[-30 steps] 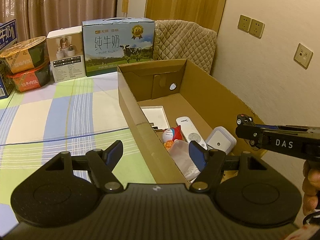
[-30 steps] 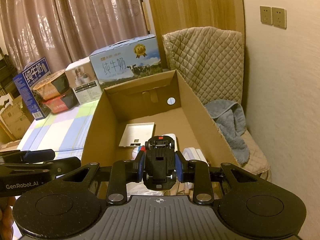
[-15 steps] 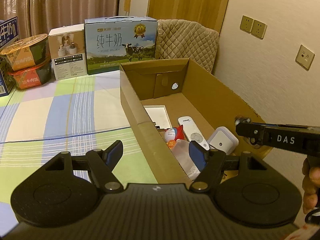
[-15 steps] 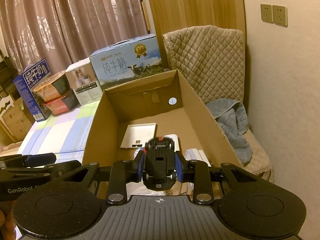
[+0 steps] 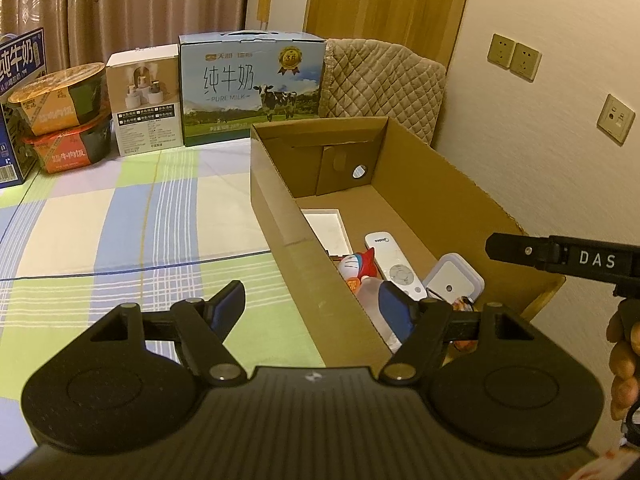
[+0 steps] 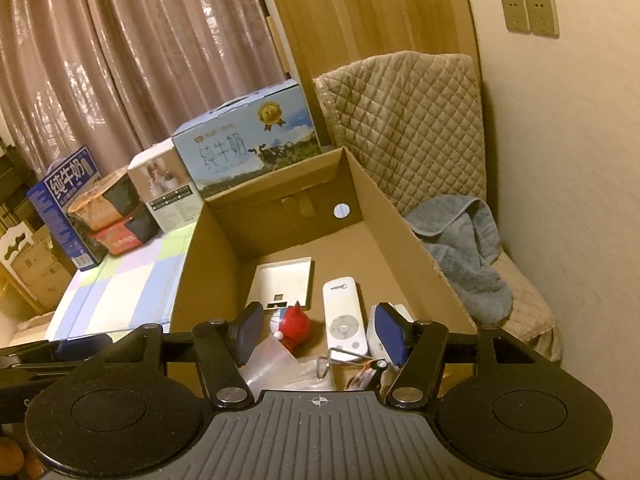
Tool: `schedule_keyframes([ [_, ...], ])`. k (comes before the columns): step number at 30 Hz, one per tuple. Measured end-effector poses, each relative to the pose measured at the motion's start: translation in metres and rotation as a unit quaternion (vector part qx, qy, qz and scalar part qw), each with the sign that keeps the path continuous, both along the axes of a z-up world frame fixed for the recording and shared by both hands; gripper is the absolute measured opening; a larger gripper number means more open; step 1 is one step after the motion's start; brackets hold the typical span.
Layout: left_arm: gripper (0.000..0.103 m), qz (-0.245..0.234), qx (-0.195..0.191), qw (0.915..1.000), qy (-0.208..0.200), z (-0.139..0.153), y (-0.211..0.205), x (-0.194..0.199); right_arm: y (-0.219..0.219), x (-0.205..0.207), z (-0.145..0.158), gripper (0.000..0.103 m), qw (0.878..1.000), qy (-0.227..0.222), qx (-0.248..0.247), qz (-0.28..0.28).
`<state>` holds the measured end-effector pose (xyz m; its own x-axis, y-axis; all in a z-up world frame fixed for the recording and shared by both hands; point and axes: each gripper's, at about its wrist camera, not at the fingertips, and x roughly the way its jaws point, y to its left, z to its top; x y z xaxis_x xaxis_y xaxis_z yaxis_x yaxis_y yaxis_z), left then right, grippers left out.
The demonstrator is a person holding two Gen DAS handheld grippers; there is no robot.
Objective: Organize rigid objects
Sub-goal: 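Withdraw both open grippers up and away from the box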
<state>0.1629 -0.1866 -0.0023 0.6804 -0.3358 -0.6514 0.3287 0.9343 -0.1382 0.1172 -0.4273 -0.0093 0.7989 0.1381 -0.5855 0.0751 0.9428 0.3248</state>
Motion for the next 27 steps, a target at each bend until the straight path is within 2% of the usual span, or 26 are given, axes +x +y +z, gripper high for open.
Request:
schedule_keyframes([
  [15, 0.082, 0.004, 0.001, 1.0000, 0.006, 0.002, 0.006, -0.009, 0.004, -0.007, 0.005, 0.059, 1.000, 0.004, -0.009, 0.005],
  [18, 0.086, 0.006, 0.001, 1.0000, 0.005, 0.004, 0.006, -0.012, 0.006, -0.010, 0.008, 0.059, 1.000, 0.004, -0.014, 0.007],
  [20, 0.093, 0.007, 0.000, 1.0000, 0.004, 0.006, 0.007, -0.015, 0.007, -0.012, 0.011, 0.059, 1.000, 0.005, -0.019, 0.008],
  [22, 0.096, 0.009, 0.003, 1.0000, 0.002, 0.007, 0.007, -0.018, 0.008, -0.013, 0.013, 0.059, 1.000, 0.006, -0.022, 0.009],
  [25, 0.102, 0.009, 0.007, 0.9999, 0.000, 0.009, 0.007, -0.022, 0.010, -0.017, 0.016, 0.062, 0.999, 0.010, -0.031, 0.014],
  [27, 0.102, 0.010, 0.010, 0.9999, -0.003, 0.011, 0.007, -0.025, 0.012, -0.019, 0.017, 0.066, 0.999, 0.012, -0.038, 0.015],
])
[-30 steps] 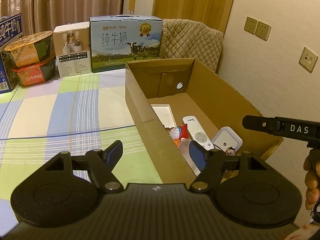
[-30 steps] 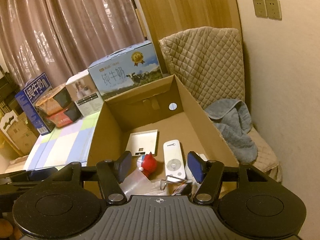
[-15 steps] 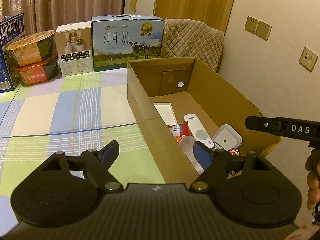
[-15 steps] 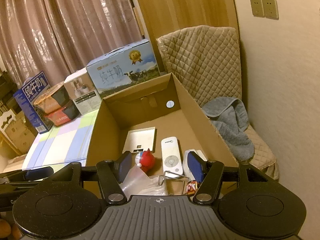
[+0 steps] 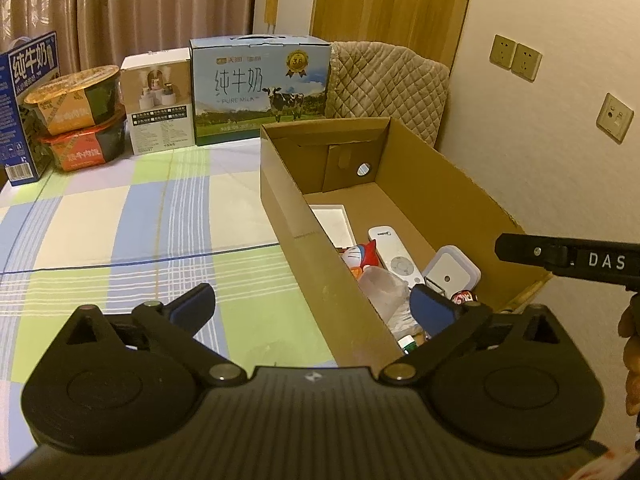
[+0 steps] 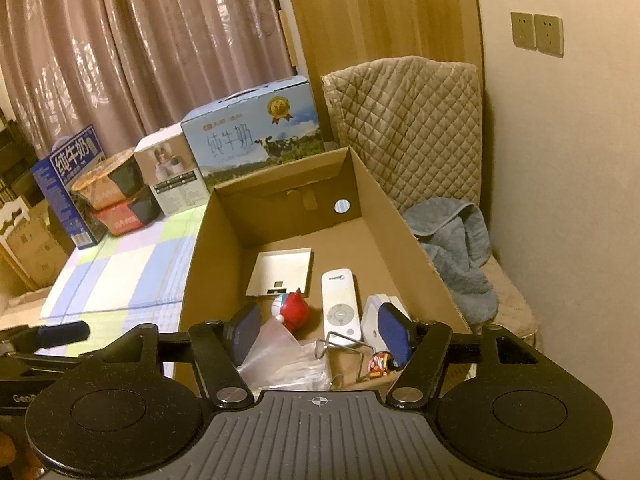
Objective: Organize rigid objects
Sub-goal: 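Withdraw both open grippers up and away from the box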
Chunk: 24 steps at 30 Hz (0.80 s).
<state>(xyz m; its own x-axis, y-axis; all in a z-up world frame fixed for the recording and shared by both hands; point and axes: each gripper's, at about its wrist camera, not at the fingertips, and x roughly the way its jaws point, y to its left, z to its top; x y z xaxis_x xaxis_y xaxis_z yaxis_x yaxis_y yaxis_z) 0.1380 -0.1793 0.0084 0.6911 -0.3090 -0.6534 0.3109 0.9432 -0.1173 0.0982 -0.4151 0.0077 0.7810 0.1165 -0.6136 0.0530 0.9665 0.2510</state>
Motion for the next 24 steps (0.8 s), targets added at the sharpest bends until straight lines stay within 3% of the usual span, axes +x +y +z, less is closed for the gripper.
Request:
schedule_keyframes([
  [5, 0.102, 0.004, 0.009, 0.9999, -0.003, 0.002, 0.003, -0.008, 0.002, -0.006, 0.002, 0.083, 1.000, 0.002, -0.010, -0.002],
  [10, 0.102, 0.016, 0.011, 0.9998, -0.006, 0.003, 0.009, -0.015, 0.004, -0.013, 0.006, 0.092, 1.000, 0.000, -0.025, -0.002],
  [17, 0.102, 0.028, 0.003, 0.9996, -0.005, 0.007, 0.016, -0.024, 0.008, -0.023, 0.008, 0.094, 0.998, 0.006, -0.060, -0.005],
  [24, 0.102, 0.050, -0.017, 0.9985, 0.014, 0.011, 0.023, -0.033, 0.008, -0.034, 0.013, 0.095, 0.998, 0.005, -0.062, -0.001],
])
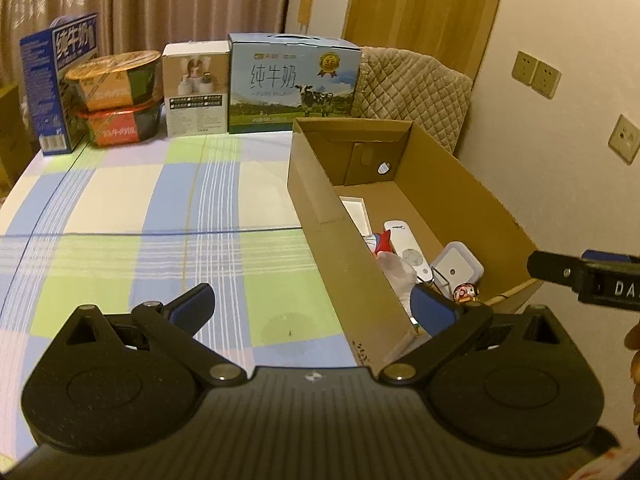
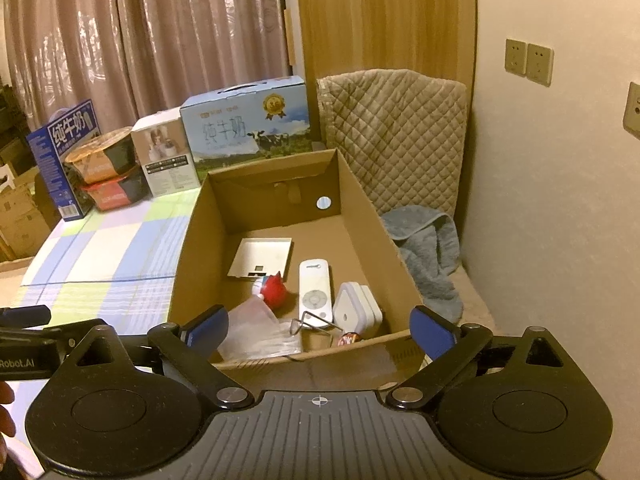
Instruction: Organize rigid objects
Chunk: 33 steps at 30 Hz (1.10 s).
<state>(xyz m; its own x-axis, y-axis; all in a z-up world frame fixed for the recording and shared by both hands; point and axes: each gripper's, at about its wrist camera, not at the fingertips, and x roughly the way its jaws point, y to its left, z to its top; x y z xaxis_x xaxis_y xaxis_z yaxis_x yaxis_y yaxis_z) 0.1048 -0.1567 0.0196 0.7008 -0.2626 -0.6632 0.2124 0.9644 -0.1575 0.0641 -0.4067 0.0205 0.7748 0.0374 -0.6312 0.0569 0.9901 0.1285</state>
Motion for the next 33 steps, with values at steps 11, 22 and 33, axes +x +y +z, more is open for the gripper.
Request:
schedule_keyframes([
  [11, 0.102, 0.015, 0.003, 0.9999, -0.001, 0.010, -0.002, -0.028, 0.004, -0.021, 0.006, 0.095, 1.000, 0.006, -0.003, 0.009],
  [22, 0.102, 0.024, -0.007, 0.9997, 0.008, 0.020, 0.000, -0.058, 0.015, -0.051, 0.011, 0.095, 1.000, 0.010, 0.002, 0.019],
  [33, 0.102, 0.028, 0.002, 0.9995, 0.017, 0.026, 0.000, -0.084, 0.024, -0.078, 0.014, 0.095, 1.000, 0.015, -0.001, 0.023],
])
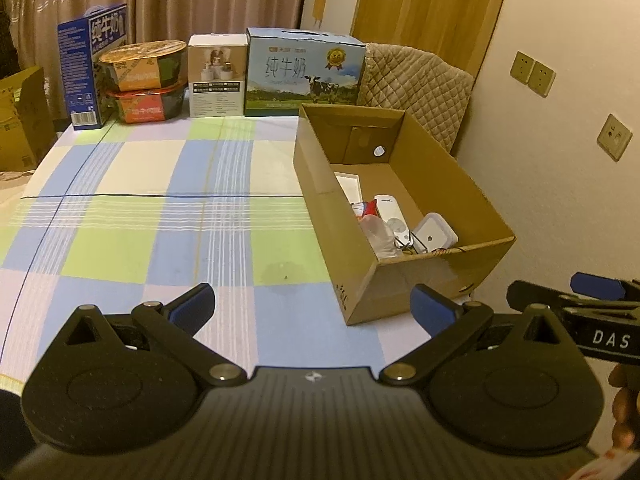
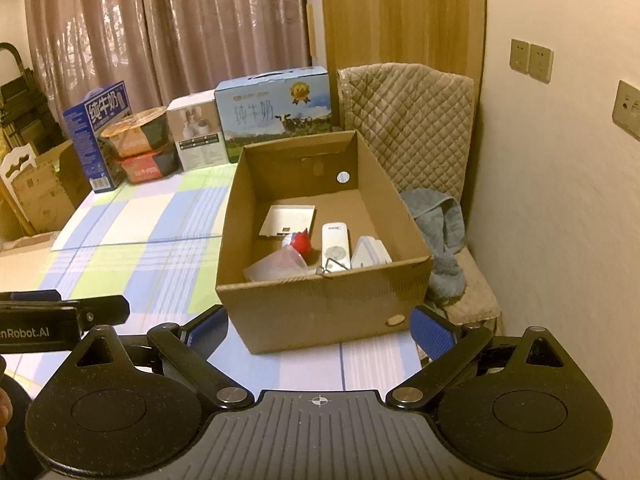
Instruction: Organize rigid objects
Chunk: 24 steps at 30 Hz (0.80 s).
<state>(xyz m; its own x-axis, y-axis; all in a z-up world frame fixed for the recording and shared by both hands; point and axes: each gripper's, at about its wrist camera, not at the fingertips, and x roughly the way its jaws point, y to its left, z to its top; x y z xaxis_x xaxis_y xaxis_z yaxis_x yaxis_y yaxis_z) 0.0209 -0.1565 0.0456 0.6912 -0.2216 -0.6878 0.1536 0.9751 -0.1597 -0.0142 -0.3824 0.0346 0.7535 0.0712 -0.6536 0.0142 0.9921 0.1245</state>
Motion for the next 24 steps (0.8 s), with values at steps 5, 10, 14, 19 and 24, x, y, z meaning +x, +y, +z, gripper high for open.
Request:
schedule_keyframes([
  [5, 0.102, -0.002, 0.011, 0.9999, -0.004, 0.001, 0.002, -0.007, -0.002, -0.008, -0.001, 0.095, 1.000, 0.004, 0.001, -0.004],
  [10, 0.103, -0.005, 0.023, 0.9996, -0.015, 0.003, 0.002, -0.014, -0.002, -0.016, -0.001, 0.095, 1.000, 0.005, 0.004, -0.003],
  [14, 0.103, -0.009, 0.026, 0.9995, -0.014, 0.003, 0.002, -0.019, 0.000, -0.020, 0.000, 0.095, 1.000, 0.008, 0.003, 0.001],
  [19, 0.103, -0.005, 0.021, 0.9997, -0.010, 0.001, 0.002, -0.023, 0.001, -0.023, 0.001, 0.095, 1.000, 0.007, 0.004, 0.002],
  [24, 0.103, -0.005, 0.023, 0.9997, -0.009, 0.000, 0.001, -0.026, 0.003, -0.026, 0.002, 0.095, 1.000, 0.007, 0.007, 0.003],
])
